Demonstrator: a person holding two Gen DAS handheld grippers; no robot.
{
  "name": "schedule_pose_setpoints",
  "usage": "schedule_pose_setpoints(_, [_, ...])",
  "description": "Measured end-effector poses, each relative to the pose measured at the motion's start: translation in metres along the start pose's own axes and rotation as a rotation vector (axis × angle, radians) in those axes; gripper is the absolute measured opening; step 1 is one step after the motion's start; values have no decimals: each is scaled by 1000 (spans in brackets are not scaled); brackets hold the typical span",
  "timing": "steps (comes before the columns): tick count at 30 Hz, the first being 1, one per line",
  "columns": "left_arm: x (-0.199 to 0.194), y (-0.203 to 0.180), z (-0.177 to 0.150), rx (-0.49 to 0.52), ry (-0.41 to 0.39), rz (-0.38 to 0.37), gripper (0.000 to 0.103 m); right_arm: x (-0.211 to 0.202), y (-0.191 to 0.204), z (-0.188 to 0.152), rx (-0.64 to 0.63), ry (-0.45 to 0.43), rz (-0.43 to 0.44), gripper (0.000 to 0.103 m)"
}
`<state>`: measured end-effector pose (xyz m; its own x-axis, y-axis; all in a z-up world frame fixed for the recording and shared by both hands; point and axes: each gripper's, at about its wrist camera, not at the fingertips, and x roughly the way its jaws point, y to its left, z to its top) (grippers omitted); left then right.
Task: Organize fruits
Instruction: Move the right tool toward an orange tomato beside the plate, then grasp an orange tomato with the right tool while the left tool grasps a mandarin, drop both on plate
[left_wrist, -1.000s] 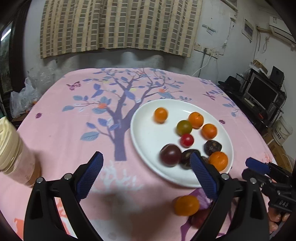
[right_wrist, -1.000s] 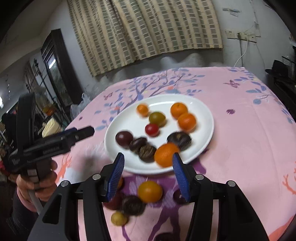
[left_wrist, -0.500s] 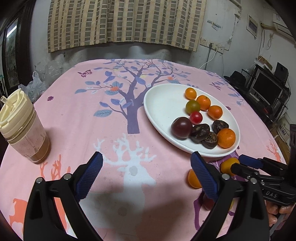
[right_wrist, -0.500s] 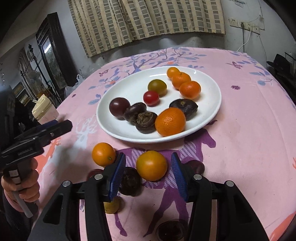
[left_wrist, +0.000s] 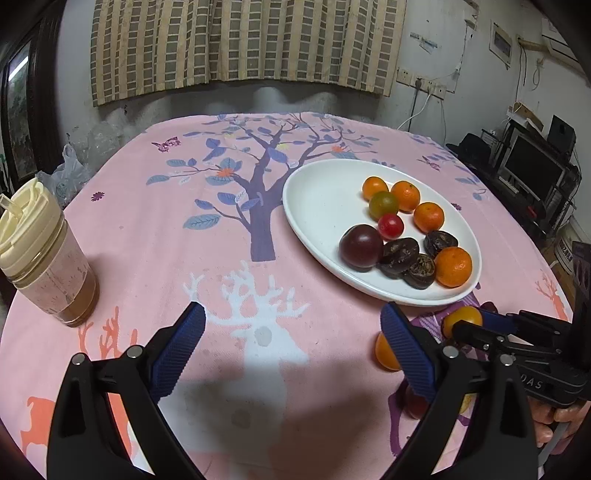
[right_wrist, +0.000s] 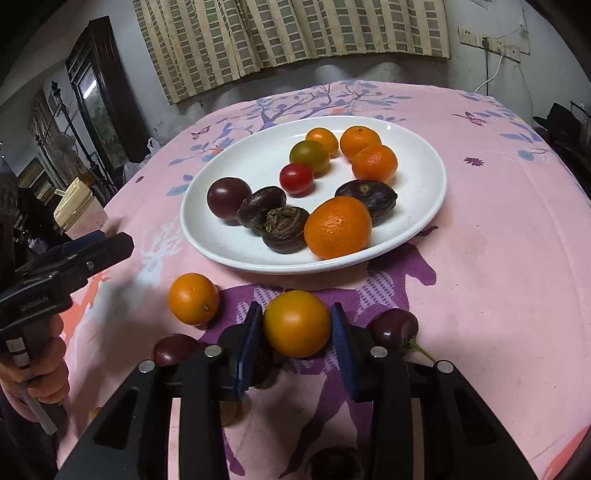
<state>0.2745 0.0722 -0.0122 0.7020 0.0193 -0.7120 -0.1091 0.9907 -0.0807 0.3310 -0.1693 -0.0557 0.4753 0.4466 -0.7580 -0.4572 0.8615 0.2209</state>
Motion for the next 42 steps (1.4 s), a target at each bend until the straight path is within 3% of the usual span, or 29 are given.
schedule_pose_setpoints(3, [3,-3,-1,7,28,-26,94,-13,-5,4,49,-46,58,38])
schedule_pose_setpoints(6, [8,-10,-4,21,70,-109,93,-34,-9,7,78,-126,103,38])
schedule_pose_setpoints(7, [10,-15,-6,35,79,-133,90,-39,-10,8,82,-143,109,38])
schedule_pose_setpoints(8, [12,-21,-7,57,88,-156,81,-43,-10,8,90,-155,117,38])
schedule_pose_setpoints(12, [20,-43,-14,136,129,-208,61,-47,-9,10,98,-159,128,38])
schedule_pose_setpoints(16, [31,-52,-15,146,160,-217,60,-48,-6,10,91,-155,132,38])
schedule_pose_setpoints(19, [41,-55,-16,127,215,-262,50,-51,-6,10,87,-157,130,38])
schedule_pose_setpoints(22, [45,-56,-15,116,221,-268,49,-50,-6,10,90,-151,132,38])
schedule_pose_setpoints(25, [47,-54,-15,90,236,-308,41,-50,-6,9,89,-146,130,38])
schedule_pose_setpoints(30, [46,-50,-15,62,245,-318,40,-49,-6,9,92,-148,129,38])
schedule_pose_setpoints(32, [35,-44,-9,40,213,-313,40,-51,-7,9,91,-159,128,38])
schedule_pose_setpoints(37, [1,-32,32,11,44,-311,40,-56,-8,27,83,-232,94,38])
schedule_pose_setpoints(42, [25,-34,71,-11,2,-273,40,-36,-17,59,87,-266,25,38])
